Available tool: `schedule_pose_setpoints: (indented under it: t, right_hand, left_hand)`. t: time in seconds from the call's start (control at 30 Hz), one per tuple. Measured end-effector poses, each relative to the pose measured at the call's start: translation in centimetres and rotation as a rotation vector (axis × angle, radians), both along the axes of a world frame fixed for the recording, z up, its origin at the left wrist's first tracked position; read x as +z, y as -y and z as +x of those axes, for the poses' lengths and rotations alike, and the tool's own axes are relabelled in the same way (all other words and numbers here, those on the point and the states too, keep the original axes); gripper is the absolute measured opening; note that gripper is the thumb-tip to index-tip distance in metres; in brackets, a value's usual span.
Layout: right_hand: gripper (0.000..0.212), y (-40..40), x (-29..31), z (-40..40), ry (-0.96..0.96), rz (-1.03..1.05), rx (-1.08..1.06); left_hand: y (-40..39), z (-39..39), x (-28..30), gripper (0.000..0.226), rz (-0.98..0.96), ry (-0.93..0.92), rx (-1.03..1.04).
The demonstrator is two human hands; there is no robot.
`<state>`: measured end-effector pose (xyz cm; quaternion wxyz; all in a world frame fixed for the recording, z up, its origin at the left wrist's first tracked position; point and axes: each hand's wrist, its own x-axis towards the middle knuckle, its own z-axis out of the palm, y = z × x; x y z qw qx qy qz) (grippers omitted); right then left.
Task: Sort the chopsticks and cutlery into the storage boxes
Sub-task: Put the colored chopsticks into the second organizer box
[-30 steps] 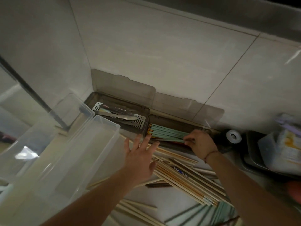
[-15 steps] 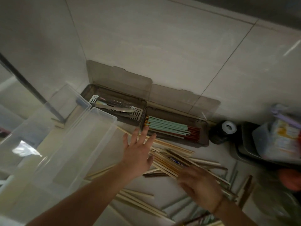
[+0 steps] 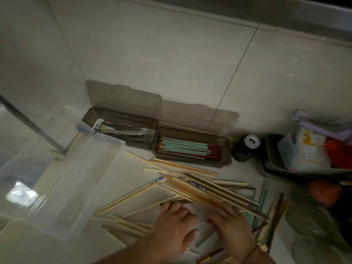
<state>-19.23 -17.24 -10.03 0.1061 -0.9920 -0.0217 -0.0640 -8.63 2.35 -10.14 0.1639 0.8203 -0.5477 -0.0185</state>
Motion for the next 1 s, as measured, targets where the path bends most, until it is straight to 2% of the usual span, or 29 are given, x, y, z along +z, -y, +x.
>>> schedule_pose_setpoints:
  t: [0.17,0.3,0.43,0.53,0.63,0.7,0.8,0.9,1.0]
  right_hand:
    - [0.010,-1.0,1.4,0.4,0.111,0.173,-0.062]
    - [0.024,-0.1,1.2,0.6,0.096,0.224,-0.093]
    - [0.028,1.2,2.2,2.0,0.099,0.239,-0.146]
    - [0.026,3.2,4.1,5.1,0.156,0.194,-0.255]
    - [0.016,4.8,5.6,9.6,0.176,0.179,-0.318]
    - [0.008,5.3,6.0,12.7,0.111,0.186,-0.347]
    - [0.008,5.8,5.5,16.4,-0.152,0.206,-0.337]
    - [0.009,5.5,4.7,18.8,-0.357,0.166,-0.301]
    - [0.010,4.9,4.4,20.3,-0.442,0.181,-0.303]
  left_hand:
    - [0.0,1.5,2.0,0.020,-0.105,0.013,-0.005]
    - [-1.5,4.9,3.1,0.016,-0.118,-0.087,0.048]
    - [-2.8,8.2,3.0,0.015,-0.173,-0.206,0.186]
    - [-2.9,10.1,3.2,0.032,-0.197,-0.179,0.333]
    - [-1.9,11.6,3.7,0.051,-0.023,-0.115,0.391]
    - [-1.0,12.1,3.6,0.059,0.122,-0.153,0.420]
    - [0.0,12.2,3.3,0.068,0.250,-0.178,0.460]
    - [0.1,12.1,3.4,0.068,0.253,-0.149,0.465]
    - [-0.1,12.1,3.3,0.068,0.284,-0.147,0.470]
